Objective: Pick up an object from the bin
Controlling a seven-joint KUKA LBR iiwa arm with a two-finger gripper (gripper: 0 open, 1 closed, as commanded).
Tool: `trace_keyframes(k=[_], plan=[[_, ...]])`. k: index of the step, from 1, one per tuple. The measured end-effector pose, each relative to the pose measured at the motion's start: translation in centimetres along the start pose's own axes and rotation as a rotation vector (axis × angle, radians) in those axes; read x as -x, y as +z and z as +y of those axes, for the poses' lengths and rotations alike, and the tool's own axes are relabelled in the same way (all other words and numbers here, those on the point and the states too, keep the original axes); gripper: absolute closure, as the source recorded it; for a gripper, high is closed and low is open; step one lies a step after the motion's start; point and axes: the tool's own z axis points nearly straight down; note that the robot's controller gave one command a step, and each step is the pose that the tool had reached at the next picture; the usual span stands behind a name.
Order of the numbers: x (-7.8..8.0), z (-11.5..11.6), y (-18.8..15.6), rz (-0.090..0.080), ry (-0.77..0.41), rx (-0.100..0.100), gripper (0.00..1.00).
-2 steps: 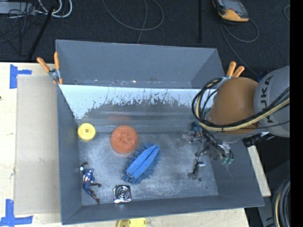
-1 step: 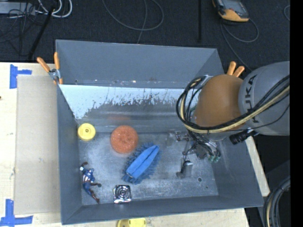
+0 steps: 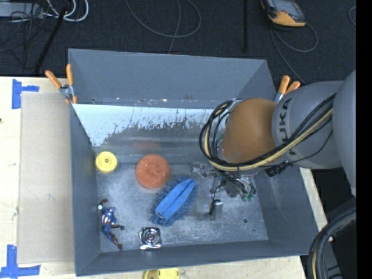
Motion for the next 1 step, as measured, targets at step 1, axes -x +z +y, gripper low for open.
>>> trace_keyframes(k=[1], plan=[[4.27,1.35,1.01,0.008,-0.068,0.002,0.00]])
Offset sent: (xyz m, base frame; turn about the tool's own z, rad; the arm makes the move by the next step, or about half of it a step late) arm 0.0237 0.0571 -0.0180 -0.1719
